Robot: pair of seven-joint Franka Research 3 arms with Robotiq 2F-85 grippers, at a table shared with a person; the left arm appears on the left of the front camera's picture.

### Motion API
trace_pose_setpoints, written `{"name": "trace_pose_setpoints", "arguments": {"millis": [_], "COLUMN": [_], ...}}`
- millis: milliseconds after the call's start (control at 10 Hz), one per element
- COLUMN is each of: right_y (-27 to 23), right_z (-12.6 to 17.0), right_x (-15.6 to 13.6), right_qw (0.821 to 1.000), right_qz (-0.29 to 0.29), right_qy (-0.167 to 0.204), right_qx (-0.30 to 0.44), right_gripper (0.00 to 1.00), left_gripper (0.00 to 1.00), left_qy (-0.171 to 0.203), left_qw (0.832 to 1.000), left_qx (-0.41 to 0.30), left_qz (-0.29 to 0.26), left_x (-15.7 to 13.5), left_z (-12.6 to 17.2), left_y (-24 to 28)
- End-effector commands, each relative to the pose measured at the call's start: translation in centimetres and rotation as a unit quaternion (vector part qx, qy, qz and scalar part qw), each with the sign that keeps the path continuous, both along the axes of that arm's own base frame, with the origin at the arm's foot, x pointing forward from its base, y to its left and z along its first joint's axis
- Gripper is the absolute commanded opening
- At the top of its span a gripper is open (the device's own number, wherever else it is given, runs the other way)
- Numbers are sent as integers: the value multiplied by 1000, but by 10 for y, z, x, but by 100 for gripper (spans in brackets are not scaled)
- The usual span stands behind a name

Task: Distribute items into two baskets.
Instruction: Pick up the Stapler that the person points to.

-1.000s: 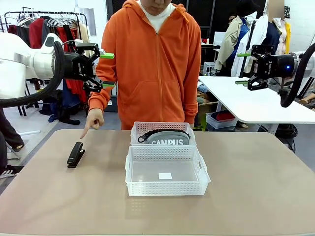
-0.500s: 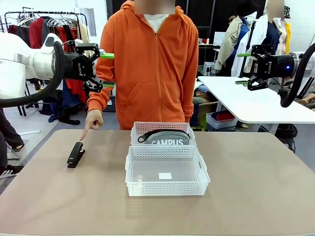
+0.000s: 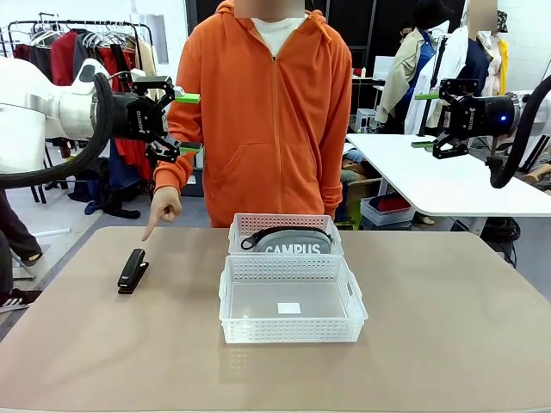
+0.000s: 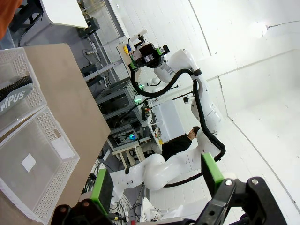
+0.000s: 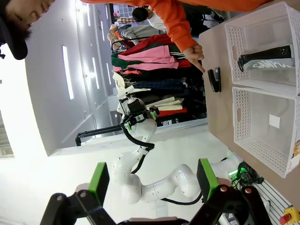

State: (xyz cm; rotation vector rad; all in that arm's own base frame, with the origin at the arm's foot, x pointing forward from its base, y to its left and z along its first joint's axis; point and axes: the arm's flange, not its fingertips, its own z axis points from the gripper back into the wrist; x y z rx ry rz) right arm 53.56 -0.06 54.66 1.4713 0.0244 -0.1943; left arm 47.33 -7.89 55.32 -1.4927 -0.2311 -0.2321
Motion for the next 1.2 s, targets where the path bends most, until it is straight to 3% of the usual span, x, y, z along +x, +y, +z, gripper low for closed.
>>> {"name": "trace_pose_setpoints", "arguments": {"millis": [0,1100], "right_y": [-1,-1], "right_z": [2,2], "right_x": [0,0], "right_qw": [1000,1000], "right_qz": [1,1], "right_qy": [-4,-4], "right_qx": [0,0], "right_gripper": [100,100], "left_gripper": [100,100], "left_qy": [-3,-3], "left_qw": [1000,1000], "left_qx": [0,0], "left_qz": [-3,-3], "left_x": [-2,-2], "left_z": [2,2], "left_y": [0,0]}}
